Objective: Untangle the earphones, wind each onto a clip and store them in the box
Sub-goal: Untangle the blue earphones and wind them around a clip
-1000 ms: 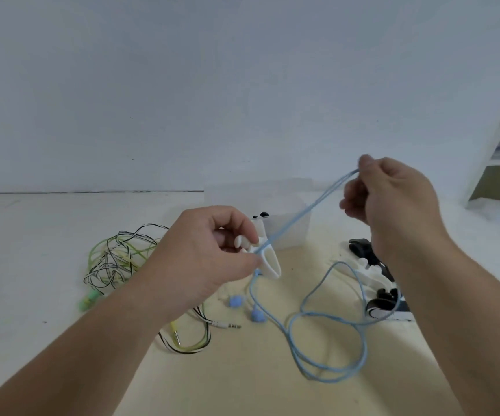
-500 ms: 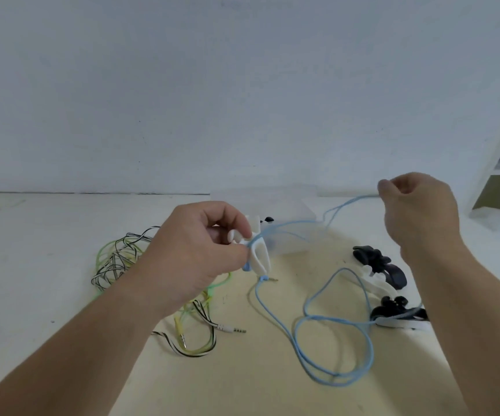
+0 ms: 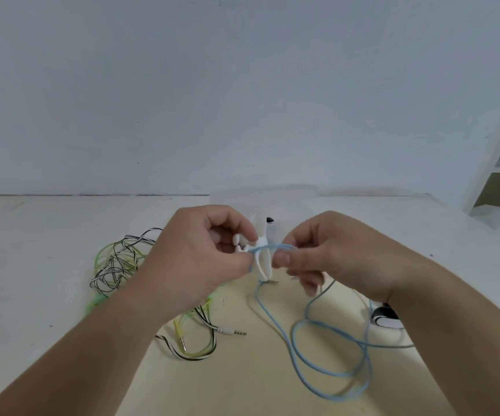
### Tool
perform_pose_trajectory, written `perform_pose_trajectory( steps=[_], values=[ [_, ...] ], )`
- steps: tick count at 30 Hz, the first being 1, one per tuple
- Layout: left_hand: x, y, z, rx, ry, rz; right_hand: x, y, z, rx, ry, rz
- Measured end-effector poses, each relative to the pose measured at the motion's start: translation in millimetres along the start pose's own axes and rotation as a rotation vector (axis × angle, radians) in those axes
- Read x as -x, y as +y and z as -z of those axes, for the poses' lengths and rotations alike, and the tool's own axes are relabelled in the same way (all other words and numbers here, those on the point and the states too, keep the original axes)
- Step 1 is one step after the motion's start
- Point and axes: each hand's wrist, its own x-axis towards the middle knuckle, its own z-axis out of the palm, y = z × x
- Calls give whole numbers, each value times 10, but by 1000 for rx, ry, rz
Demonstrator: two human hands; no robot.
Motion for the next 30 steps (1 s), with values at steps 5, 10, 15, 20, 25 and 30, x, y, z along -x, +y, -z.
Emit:
perform_pose_trajectory(
  steps=[5, 10, 15, 20, 25, 30],
  values=[
    [9, 4, -6, -82, -21, -13, -22, 1, 52, -337, 149, 88],
    [18, 42, 10, -133, -64, -36, -79, 28, -7, -332, 313, 98],
    [30, 39, -26, -7, -127, -14, -125, 92, -9, -291, 395, 101],
    [32, 69, -38, 244, -108, -43, -165, 181, -47, -196, 310, -9],
    [-3, 27, -24, 254, 142, -52, -127, 154, -161, -72, -16, -65],
    [-31, -45, 4, 8, 281, -26, -78, 68, -240, -87, -216, 1]
  ],
)
